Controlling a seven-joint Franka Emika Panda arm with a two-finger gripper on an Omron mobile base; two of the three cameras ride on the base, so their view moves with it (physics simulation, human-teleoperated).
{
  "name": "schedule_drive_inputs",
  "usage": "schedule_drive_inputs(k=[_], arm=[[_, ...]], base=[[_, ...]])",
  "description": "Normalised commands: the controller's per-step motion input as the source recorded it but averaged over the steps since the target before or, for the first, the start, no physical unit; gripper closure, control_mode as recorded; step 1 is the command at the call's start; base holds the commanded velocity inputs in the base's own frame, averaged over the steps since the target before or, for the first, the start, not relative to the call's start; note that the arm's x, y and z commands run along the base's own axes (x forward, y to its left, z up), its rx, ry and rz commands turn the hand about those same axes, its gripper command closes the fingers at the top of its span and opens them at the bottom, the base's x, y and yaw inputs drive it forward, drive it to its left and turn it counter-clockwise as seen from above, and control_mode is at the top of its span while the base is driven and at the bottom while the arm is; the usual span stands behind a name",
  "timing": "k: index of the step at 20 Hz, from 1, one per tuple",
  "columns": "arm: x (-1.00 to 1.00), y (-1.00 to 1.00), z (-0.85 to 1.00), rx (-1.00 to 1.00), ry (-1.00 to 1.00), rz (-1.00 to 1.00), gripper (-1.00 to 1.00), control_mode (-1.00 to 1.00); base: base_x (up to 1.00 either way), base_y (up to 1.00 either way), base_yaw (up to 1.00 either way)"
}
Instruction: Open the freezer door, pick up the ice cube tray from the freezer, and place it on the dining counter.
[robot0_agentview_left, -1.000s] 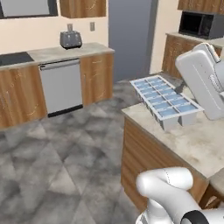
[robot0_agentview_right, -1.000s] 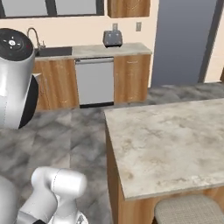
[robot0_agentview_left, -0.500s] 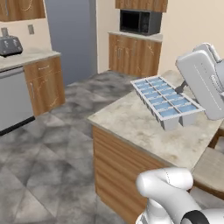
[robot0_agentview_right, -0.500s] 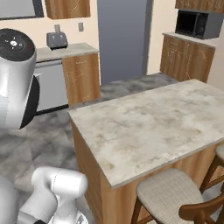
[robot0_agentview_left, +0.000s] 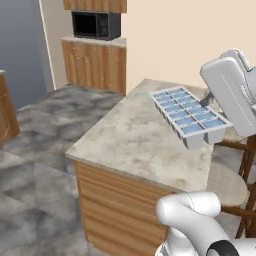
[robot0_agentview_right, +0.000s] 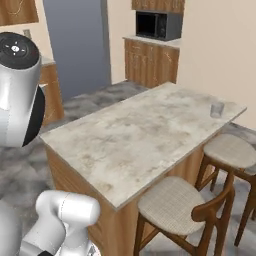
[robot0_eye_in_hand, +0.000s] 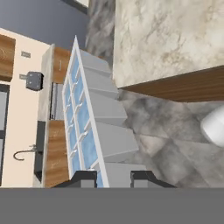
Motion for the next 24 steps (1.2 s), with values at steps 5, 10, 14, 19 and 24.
schedule_drive_inputs(k=[5,10,14,19,24], arm=[[0.0,0.0,0.0,0.0,0.0,0.0,1.0,1.0],[0.0,0.0,0.0,0.0,0.0,0.0,1.0,1.0],[0.0,0.0,0.0,0.0,0.0,0.0,1.0,1.0],[0.05,0.0,-0.03,0.01,0.0,-0.07,1.0,-1.0],[0.62,-0.06,-0.14,0.05,0.0,-0.31,1.0,-1.0]], base=[[0.19,0.21,-0.49],[0.25,0.14,-0.45],[0.43,0.12,-0.42],[0.29,0.05,-0.32],[0.0,0.0,0.0]])
